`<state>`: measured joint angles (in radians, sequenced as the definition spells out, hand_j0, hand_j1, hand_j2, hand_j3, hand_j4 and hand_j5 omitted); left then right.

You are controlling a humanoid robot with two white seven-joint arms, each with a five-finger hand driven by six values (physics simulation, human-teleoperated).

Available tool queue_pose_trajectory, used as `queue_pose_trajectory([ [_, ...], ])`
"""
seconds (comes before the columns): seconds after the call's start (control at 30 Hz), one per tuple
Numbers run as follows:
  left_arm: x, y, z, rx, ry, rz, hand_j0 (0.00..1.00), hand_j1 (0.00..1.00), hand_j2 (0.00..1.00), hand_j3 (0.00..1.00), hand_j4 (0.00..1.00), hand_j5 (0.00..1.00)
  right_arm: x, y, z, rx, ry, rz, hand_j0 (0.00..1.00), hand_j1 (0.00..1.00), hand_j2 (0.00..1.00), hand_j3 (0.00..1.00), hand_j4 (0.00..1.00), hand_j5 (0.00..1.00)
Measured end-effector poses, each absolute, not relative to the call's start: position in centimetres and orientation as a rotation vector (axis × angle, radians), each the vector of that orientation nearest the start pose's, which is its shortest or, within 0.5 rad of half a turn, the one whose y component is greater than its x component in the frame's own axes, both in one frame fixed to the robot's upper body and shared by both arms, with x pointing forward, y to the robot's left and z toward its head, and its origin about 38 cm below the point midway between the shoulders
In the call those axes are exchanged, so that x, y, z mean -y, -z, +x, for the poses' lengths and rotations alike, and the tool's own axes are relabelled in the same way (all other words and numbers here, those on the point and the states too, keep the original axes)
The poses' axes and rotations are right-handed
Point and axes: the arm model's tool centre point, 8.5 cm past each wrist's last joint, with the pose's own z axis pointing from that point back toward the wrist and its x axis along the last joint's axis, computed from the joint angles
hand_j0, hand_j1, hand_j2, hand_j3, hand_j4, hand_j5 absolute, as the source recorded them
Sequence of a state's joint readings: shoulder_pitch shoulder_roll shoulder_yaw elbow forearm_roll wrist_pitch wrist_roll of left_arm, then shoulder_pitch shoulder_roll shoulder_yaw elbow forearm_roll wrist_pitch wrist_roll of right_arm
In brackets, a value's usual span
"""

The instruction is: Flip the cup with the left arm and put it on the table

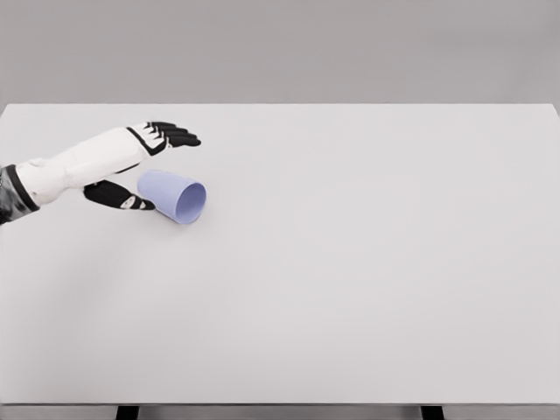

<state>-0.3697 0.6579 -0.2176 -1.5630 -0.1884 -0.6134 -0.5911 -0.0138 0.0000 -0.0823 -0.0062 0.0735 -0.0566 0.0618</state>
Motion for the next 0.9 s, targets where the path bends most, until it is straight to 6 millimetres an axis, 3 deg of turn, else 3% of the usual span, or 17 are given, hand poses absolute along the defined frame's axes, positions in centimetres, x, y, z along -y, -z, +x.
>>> queue_pose_trajectory([
  [0.23, -29.6, -22.3, 40.6, 1.770, 1.723, 0.231, 1.00, 1.00, 1.00, 1.00, 1.00, 1.00, 26.6, 26.2, 1.7, 0.077, -0.001, -0.025, 1.00, 1.00, 1.00, 1.00, 1.00, 1.00],
  [0.3, -29.4, -22.6, 40.9, 1.758, 1.751, 0.249, 1.00, 1.00, 1.00, 1.00, 1.00, 1.00, 26.6, 26.2, 1.7, 0.077, -0.001, -0.024, 1.00, 1.00, 1.00, 1.00, 1.00, 1.00],
  [0.33, -29.3, -23.9, 41.5, 1.769, 1.771, 0.286, 1.00, 1.00, 1.00, 1.00, 1.00, 1.00, 26.6, 26.2, 1.7, 0.077, -0.001, -0.024, 1.00, 1.00, 1.00, 1.00, 1.00, 1.00],
  [0.47, -29.1, -24.6, 43.1, 1.718, 1.835, 0.318, 1.00, 1.00, 1.00, 1.00, 1.00, 1.00, 26.6, 26.2, 1.7, 0.077, -0.002, -0.025, 1.00, 1.00, 1.00, 1.00, 1.00, 1.00],
  [0.57, -31.1, -23.3, 42.7, 1.576, 1.912, 0.321, 1.00, 1.00, 1.00, 1.00, 1.00, 1.00, 26.6, 26.2, 1.7, 0.077, -0.002, -0.025, 1.00, 1.00, 1.00, 1.00, 1.00, 1.00],
  [0.67, -31.8, -23.5, 42.7, 1.517, 1.965, 0.333, 1.00, 1.00, 1.00, 1.00, 1.00, 1.00, 26.6, 26.2, 1.7, 0.077, -0.002, -0.025, 1.00, 1.00, 1.00, 1.00, 1.00, 1.00],
  [0.9, -32.3, -22.7, 43.1, 1.507, 1.741, 0.228, 1.00, 1.00, 1.00, 1.00, 1.00, 1.00, 26.6, 26.2, 1.7, 0.077, -0.003, -0.024, 1.00, 1.00, 1.00, 1.00, 1.00, 1.00],
])
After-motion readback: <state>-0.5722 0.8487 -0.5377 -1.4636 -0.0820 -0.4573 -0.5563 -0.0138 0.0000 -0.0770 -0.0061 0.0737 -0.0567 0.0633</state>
